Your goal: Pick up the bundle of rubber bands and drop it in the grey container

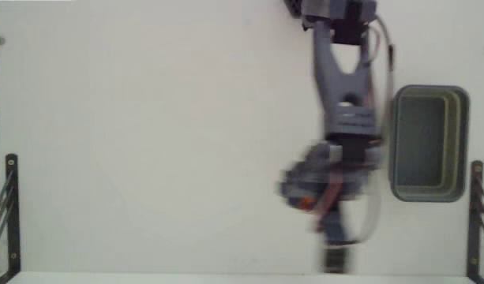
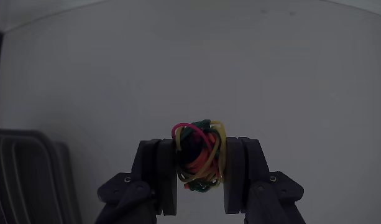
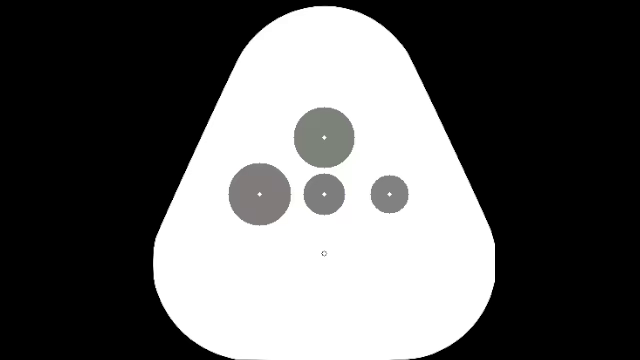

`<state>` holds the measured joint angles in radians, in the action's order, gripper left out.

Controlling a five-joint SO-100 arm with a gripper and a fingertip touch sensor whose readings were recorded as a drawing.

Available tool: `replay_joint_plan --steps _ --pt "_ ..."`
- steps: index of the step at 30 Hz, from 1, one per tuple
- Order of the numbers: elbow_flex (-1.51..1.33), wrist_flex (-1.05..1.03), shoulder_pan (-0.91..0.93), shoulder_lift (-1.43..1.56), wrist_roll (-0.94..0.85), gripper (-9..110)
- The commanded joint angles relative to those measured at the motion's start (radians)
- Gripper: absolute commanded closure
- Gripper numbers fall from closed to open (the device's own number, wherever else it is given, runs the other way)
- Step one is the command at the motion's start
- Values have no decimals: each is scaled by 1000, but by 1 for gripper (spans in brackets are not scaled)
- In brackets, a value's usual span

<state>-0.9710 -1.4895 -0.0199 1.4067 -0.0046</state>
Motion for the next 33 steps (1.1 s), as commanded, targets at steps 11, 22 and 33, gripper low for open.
replay_joint_plan --steps 11,22,33 --pt "-93 39 -339 157 5 59" --pt "-152 56 -541 199 5 59" --pt "-179 63 -631 218 5 59"
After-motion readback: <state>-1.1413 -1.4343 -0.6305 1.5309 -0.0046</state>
